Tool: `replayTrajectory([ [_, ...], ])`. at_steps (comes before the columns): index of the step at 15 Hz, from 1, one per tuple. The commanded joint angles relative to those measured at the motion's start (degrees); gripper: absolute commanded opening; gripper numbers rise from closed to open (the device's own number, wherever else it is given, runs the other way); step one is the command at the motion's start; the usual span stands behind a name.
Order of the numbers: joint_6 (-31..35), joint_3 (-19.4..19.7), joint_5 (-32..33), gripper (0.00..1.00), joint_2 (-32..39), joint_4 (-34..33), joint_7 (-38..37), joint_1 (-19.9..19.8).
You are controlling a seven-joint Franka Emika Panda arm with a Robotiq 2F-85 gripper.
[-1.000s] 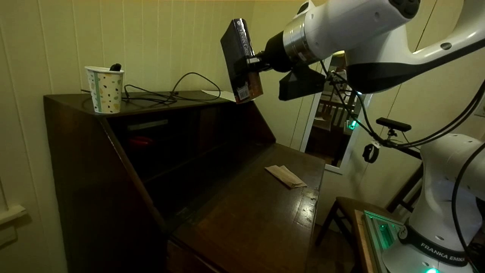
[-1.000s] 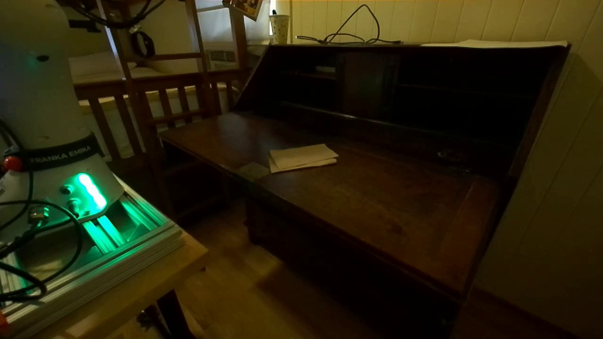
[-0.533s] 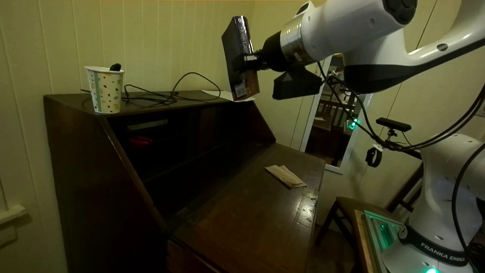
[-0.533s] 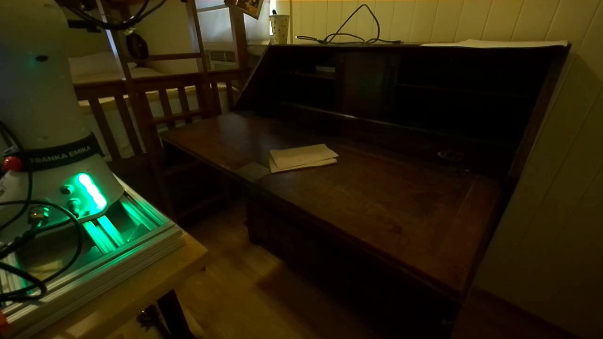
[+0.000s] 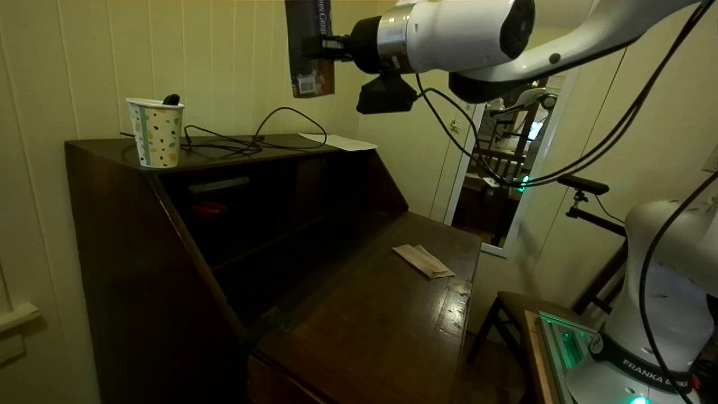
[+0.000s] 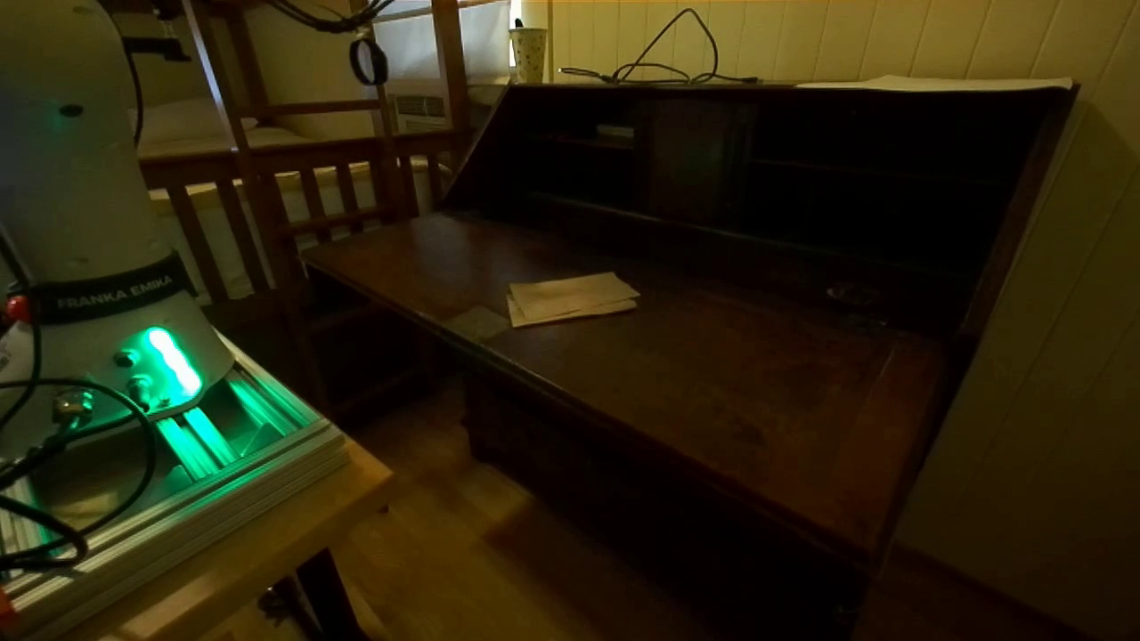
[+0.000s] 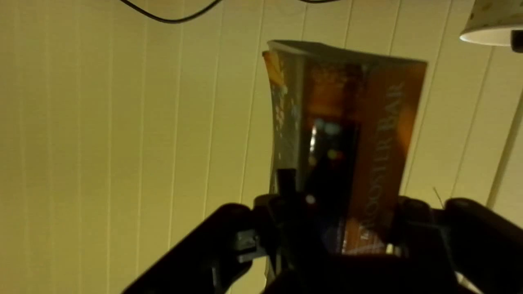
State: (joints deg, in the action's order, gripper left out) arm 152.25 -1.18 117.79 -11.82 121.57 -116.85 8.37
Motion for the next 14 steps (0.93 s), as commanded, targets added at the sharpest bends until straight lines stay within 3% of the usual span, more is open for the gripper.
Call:
replayTrajectory([
  [1,15.0,5.3,15.8,0.10,8.3,-14.1,-10.8,-0.8],
  [2,17.8,7.2,20.1,0.10,10.4,-17.1,-16.5,-0.6],
  [3,19.2,8.7,19.7,0.10,13.0,-19.7,-19.4,-1.5],
  [4,14.9,6.6,15.9,0.35,7.2,-11.8,-13.4,-0.8],
  [7,17.6,9.0,17.7,0.35,11.7,-16.8,-17.0,-1.6],
  [8,16.9,8.2,21.0,0.10,11.7,-17.2,-19.8,-0.9],
  [9,16.6,7.2,27.4,0.10,11.9,-18.5,-25.0,-0.1],
  [11,15.0,6.2,34.6,0.10,12.9,-18.7,-26.6,0.7],
  [12,13.6,5.2,28.0,0.10,13.4,-19.2,-18.5,1.4],
  [14,9.6,4.0,27.1,0.10,15.1,-20.0,-18.7,2.1],
])
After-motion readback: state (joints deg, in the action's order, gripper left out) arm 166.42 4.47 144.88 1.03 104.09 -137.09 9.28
